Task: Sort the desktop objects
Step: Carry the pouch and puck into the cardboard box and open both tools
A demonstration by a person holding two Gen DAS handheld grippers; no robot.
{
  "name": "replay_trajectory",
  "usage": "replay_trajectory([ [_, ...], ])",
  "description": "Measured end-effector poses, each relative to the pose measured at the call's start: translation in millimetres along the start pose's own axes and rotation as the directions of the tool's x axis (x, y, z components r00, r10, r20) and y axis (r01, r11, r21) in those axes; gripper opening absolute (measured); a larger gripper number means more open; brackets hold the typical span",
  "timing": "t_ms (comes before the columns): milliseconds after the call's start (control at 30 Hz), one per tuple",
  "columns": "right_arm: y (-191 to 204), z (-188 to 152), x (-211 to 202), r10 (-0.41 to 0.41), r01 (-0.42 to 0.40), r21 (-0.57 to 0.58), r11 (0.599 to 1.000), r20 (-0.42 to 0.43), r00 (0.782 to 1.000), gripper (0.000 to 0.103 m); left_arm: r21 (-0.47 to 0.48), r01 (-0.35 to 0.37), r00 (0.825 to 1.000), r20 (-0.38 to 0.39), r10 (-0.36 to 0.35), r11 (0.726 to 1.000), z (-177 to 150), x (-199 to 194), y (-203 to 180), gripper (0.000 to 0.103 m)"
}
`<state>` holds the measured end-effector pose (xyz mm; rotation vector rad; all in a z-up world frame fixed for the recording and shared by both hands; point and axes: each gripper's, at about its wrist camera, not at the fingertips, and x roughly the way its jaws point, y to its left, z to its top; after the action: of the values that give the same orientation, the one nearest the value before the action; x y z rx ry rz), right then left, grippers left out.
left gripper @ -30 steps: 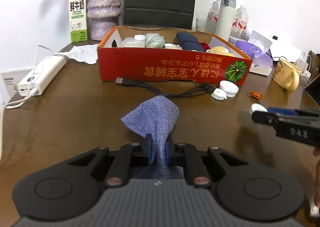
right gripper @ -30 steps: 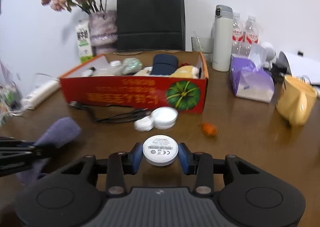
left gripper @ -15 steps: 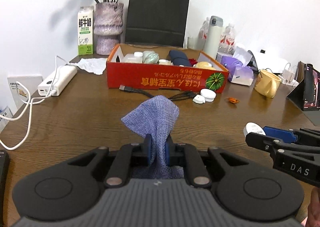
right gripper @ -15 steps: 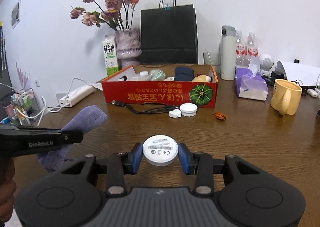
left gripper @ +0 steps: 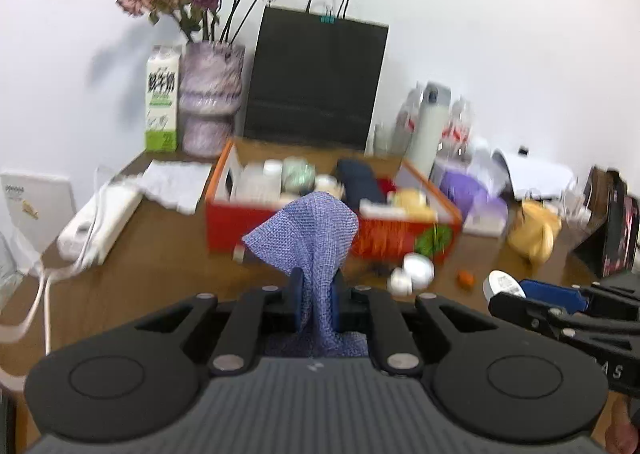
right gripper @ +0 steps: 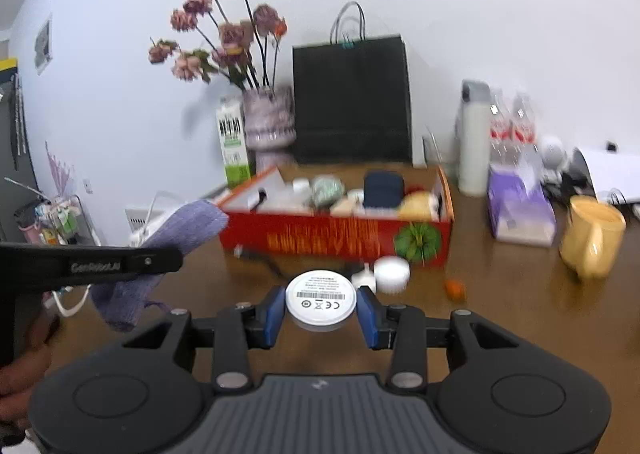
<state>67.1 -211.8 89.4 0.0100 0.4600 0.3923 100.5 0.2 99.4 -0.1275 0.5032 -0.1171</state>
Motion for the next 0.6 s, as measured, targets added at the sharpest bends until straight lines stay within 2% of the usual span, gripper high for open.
replay_trajectory([
  [100,-5,29,24,-0.007,0.008,-0.044,0.999,0.034,0.999,0.038,0.055,-0.012,0.999,0.050,0.009,0.998,34,29,2,0.013],
  [167,-14,53,50,0.020,-0.018,-0.047,0.999,0.035,0.999,0.038,0.093,-0.036,0.998,0.064,0.030,0.995,51,56,3,0.013],
  [267,-32,86,100,0.078,-0.078,0.003,0.997,-0.005,0.997,0.038,0.099,-0.033,0.999,0.019,0.031,0.995,76,105,8,0.014],
  [367,-56,115,159,0.164,-0.152,0.144,0.978,-0.072,0.984,0.038,0.098,-0.026,0.999,-0.024,0.028,0.995,93,151,14,0.014],
  [433,-61,128,192,0.182,-0.162,0.175,0.971,-0.103,0.978,0.038,0.102,-0.056,0.996,-0.056,0.062,0.993,96,179,17,0.014],
  [500,-63,138,226,0.156,-0.130,0.172,0.976,-0.142,0.978,0.038,0.099,-0.046,0.993,-0.100,0.056,0.994,98,203,21,0.015],
  [533,-63,141,246,0.131,-0.104,0.161,0.981,-0.168,0.977,0.038,0.089,-0.033,0.993,-0.113,0.043,0.996,98,214,24,0.017],
  [600,-63,142,278,0.096,-0.063,0.156,0.986,-0.214,0.972,0.038,0.097,-0.046,0.986,-0.155,0.061,0.994,98,233,27,0.035],
])
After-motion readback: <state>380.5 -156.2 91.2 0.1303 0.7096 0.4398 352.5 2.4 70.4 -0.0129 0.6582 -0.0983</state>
